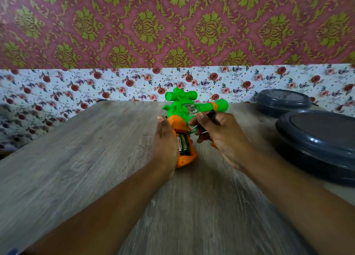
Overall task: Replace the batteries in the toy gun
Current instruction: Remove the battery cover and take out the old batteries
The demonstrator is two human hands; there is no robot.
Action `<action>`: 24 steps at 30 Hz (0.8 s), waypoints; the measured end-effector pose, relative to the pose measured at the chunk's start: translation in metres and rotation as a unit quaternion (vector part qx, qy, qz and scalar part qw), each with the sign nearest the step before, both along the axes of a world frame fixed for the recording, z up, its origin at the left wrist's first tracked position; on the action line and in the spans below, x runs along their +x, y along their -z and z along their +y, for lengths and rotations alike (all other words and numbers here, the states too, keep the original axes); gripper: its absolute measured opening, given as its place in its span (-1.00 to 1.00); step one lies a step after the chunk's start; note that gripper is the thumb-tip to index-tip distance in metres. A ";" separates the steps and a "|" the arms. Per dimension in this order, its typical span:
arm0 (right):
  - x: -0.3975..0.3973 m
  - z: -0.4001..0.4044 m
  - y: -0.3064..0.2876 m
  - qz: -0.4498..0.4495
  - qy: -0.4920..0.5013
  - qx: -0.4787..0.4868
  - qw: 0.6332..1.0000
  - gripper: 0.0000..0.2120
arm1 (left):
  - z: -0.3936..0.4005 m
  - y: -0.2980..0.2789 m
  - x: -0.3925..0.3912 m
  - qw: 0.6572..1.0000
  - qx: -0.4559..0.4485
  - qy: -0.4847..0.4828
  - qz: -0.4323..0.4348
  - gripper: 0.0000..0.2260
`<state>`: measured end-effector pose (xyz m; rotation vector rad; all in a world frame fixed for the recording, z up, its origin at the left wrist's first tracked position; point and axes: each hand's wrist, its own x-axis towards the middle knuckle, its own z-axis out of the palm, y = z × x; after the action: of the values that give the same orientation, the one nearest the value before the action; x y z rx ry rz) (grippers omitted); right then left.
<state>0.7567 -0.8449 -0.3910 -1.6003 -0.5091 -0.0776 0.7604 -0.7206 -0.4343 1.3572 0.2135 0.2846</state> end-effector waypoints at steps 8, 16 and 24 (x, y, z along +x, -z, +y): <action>0.002 0.007 0.007 -0.008 -0.036 0.057 0.998 -0.83 | 0.000 0.000 0.000 1.000 -0.012 -0.008 -0.006 -0.36; 0.006 0.006 0.017 -0.134 0.035 -0.097 0.986 -0.89 | -0.005 -0.007 -0.006 0.999 -0.042 0.014 -0.003 -0.42; 0.003 0.002 0.020 -0.179 0.055 -0.124 0.975 -0.90 | -0.005 -0.007 -0.007 1.000 -0.031 0.004 0.000 -0.46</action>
<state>0.7593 -0.8428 -0.4107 -1.8696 -0.7297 -0.4045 0.7531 -0.7252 -0.4275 1.2971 0.2155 0.2693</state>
